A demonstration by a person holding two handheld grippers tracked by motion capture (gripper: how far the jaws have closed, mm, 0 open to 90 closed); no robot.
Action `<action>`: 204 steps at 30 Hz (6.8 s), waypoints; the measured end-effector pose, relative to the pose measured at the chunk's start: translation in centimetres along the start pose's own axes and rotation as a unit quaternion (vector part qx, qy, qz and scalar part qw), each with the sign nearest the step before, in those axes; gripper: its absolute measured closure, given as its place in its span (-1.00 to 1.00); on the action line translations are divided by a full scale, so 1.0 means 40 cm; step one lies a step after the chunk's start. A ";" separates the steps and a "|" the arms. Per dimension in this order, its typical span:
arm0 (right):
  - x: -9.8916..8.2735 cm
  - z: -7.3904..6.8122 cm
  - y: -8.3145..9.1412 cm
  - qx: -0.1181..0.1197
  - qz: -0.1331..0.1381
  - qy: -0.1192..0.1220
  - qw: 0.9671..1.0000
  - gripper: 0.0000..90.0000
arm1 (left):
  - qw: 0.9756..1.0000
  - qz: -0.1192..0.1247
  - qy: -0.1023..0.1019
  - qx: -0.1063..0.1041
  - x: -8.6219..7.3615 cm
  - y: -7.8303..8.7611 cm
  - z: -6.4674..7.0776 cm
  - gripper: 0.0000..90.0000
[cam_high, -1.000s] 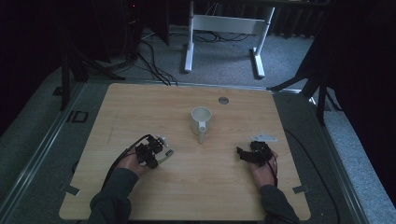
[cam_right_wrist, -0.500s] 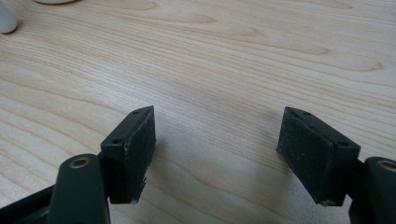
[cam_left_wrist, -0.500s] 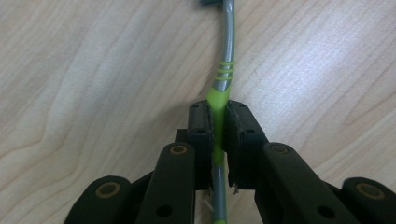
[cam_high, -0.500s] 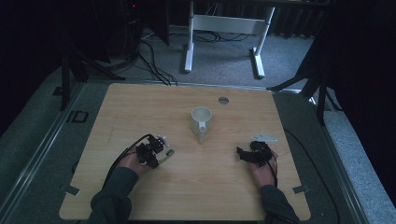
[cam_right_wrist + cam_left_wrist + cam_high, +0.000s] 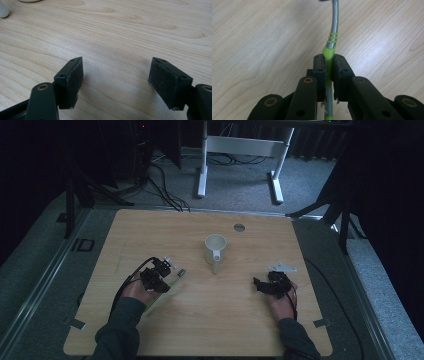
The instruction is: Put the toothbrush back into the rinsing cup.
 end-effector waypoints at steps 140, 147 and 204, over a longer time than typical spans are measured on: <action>0.000 0.000 0.000 0.000 0.000 0.000 1.000 -0.39 | 0.918 0.395 -0.029 -0.004 0.327 0.239 0.054 0.82; 0.000 0.000 0.000 0.000 0.000 0.000 1.000 -0.39 | 0.913 0.406 -0.030 -0.001 0.335 0.248 0.055 0.82; 0.000 0.000 0.000 -0.001 0.000 0.000 1.000 -0.39 | 0.862 0.505 -0.028 -0.045 0.448 0.234 0.097 0.82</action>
Point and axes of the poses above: each handheld gripper's, and its own axes: y roughly backward along the jaws, x roughly out of its top, z roughly to its right, the point moved 10 cm from there along -y, roughly forward along the jaws, and after that the axes turned 3 degrees about -x, right-handed, at the moved point
